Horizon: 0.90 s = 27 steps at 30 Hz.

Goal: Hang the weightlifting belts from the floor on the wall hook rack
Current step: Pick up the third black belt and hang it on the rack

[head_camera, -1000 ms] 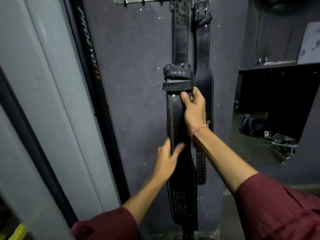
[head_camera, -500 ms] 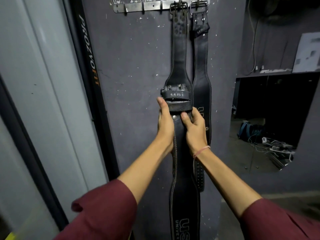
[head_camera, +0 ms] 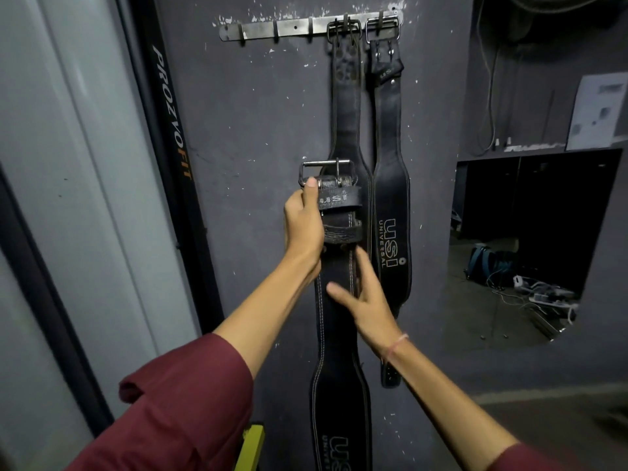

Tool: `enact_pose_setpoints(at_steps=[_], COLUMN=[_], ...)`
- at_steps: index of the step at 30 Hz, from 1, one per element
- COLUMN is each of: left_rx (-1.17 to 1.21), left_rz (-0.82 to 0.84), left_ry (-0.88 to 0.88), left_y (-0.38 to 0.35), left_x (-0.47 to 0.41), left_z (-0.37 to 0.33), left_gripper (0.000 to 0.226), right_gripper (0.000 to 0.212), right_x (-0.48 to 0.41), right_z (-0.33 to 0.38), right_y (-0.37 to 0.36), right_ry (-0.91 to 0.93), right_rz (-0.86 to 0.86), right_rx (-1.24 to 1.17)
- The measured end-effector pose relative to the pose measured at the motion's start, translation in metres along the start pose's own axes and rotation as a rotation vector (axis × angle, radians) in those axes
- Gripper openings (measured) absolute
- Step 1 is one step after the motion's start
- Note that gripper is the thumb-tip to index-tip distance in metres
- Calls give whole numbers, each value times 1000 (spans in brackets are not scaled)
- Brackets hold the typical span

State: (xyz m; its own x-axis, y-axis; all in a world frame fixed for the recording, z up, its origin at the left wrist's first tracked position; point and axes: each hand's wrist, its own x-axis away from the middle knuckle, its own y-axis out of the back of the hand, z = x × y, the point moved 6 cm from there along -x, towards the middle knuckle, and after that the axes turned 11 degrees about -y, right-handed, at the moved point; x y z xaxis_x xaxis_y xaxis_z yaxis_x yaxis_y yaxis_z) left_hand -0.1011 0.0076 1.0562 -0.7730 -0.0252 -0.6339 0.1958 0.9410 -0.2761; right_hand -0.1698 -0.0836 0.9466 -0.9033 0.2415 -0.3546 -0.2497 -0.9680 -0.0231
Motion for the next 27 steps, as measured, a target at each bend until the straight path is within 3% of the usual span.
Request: enact_pose_setpoints(at_steps=[2, 4, 7, 9, 16, 21, 25, 27], left_rx=[-15, -5, 9, 0, -9, 77, -6, -36], left_rz=[-23, -43, -86, -89, -75, -83, -16, -13], left_ry=[-7, -6, -5, -26, -81, -54, -76, -95], left_y=[7, 11, 15, 12, 5, 9, 12, 15], left_x=[5, 8, 9, 9, 16, 18, 25, 27], left_z=[5, 4, 4, -1, -13, -14, -16, -14], left_gripper=[53, 40, 23, 18, 24, 17, 37, 31], right_gripper=[76, 75, 50, 44, 72, 57, 33, 31], right_x=[19, 40, 52, 41, -11, -23, -36, -41], right_z=[-44, -84, -100, -73, 76, 100, 102, 100], right_y=[0, 2, 6, 3, 5, 1, 4, 0], right_ry=[-108, -216, -284, -239, 103, 69, 48, 5], right_rz=[64, 74, 57, 56, -64, -109, -321, -355], right_rx=[43, 100, 91, 61, -189, -282, -57, 2])
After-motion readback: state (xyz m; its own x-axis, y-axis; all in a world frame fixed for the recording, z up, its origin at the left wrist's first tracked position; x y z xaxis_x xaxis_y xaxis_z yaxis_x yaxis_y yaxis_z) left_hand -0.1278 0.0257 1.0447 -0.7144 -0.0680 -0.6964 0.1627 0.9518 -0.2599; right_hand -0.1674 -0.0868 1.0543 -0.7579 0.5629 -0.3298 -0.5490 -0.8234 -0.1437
